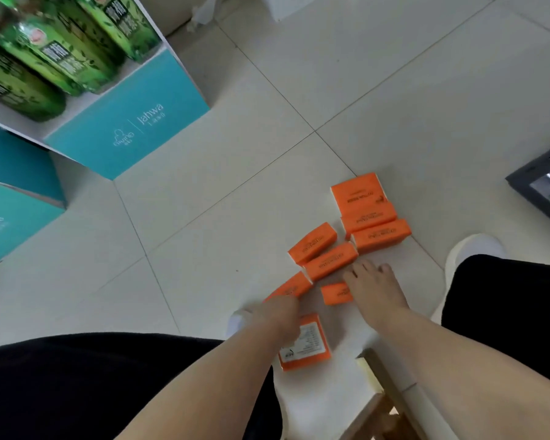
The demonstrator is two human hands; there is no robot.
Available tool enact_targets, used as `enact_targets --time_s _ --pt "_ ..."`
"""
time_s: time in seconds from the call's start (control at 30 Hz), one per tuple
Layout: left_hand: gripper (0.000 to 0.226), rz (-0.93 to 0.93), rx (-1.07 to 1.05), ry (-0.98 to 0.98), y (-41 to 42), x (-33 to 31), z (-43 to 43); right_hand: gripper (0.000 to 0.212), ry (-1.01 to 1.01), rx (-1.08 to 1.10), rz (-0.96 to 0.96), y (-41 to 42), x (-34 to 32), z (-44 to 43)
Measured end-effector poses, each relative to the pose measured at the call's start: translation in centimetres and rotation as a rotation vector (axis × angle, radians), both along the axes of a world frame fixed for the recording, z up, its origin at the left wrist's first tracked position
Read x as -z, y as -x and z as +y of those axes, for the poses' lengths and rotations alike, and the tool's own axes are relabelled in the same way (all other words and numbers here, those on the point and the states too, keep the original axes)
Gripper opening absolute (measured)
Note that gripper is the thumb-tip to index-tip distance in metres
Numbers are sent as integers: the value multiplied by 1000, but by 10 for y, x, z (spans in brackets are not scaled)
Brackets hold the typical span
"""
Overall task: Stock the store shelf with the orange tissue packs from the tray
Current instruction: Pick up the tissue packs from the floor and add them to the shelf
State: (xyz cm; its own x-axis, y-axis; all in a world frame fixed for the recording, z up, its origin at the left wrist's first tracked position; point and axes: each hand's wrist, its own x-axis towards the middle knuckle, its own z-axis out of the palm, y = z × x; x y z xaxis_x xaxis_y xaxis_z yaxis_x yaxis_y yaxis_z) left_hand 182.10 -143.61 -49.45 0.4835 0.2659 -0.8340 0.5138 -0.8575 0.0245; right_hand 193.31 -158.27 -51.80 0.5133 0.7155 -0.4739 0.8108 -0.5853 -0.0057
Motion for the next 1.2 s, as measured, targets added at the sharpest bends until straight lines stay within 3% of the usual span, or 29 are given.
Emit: enact_targets --time_s 0.23,0.37,0.43,0.5,0.6,0.67,0.77,0.83,0.9,1.07,1.2 --pt "35 105 348 61 3 30 -23 30 -79 129 63 4 -1 2" --pt "67 131 350 37 2 47 -34 27 -60 204 151 7 9 -25" --pt "60 93 385 -7 -4 52 -37 28 -60 260 183 8 10 -35" --pt "45 -12 585 -9 -13 54 -37 29 -66 291 183 9 13 -39" --pt "38 -194 1178 124 -21 63 -35 31 -67 336 147 4 18 -40" --pt "43 -186 1461 241 -24 69 -36 29 -73 382 122 -2 21 -44" --pt "60 -36 1706 258 -26 82 -43 29 -54 441 127 -8 22 -54" --pt "38 18 1598 258 -28 82 -50 30 -63 475 139 -11 21 -60" --pt "30 20 1321 233 -38 75 -55 32 -80 501 130 -14 20 -63" --pt "33 -136 628 103 -71 58 -55 35 -121 639 159 -22 16 -69" --pt "50 -162 362 74 -60 54 -69 35 -130 673 177 -24 14 -67"
